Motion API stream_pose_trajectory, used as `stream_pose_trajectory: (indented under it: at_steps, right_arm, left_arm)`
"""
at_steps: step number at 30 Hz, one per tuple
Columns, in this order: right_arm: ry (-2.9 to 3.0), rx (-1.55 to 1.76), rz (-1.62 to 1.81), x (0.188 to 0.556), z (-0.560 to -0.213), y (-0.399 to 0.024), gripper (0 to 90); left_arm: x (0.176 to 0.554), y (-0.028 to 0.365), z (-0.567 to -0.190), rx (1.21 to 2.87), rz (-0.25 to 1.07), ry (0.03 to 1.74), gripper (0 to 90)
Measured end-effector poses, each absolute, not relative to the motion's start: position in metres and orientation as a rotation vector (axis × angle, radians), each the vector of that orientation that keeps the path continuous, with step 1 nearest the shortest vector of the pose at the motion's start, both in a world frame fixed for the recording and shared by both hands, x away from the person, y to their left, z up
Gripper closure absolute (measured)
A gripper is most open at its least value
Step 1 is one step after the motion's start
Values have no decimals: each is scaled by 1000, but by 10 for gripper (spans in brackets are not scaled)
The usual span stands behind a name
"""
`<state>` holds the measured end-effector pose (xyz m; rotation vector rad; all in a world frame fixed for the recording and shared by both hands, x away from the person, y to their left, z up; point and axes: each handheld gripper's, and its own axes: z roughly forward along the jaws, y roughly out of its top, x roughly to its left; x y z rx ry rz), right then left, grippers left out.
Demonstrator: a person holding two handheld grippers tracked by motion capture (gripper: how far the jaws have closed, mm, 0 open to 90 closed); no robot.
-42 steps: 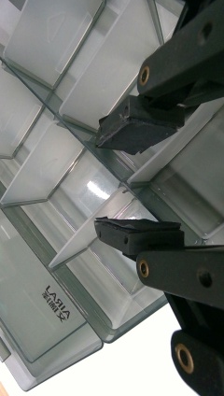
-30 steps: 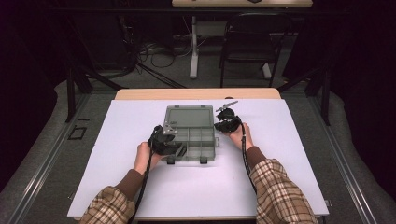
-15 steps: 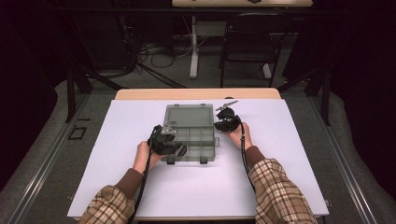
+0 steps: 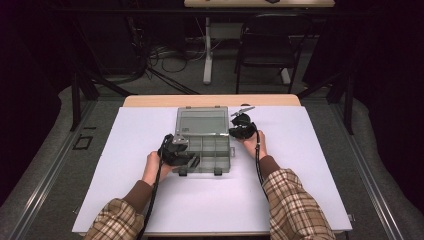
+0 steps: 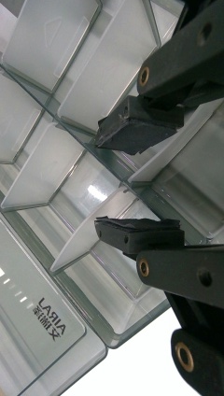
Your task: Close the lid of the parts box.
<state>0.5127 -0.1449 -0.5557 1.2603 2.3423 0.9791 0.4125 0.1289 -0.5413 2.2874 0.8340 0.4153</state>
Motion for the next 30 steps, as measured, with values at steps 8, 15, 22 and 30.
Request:
stream_pose_trajectory:
  at_steps: [8, 15, 22, 30]
  right_arm:
    - [2268, 1243, 1035, 510, -549, -146, 900]
    - [2219, 1224, 1070, 507, -542, -147, 900]
    - [2209, 1215, 1094, 507, -542, -148, 900]
    - [2176, 1182, 1131, 503, -539, -149, 900]
  left_arm:
    - [412, 129, -541, 2287, 417, 835, 547]
    - [412, 126, -543, 2316, 444, 824, 533]
    - [412, 126, -543, 2312, 440, 826, 533]
    - [412, 126, -543, 2311, 439, 826, 533]
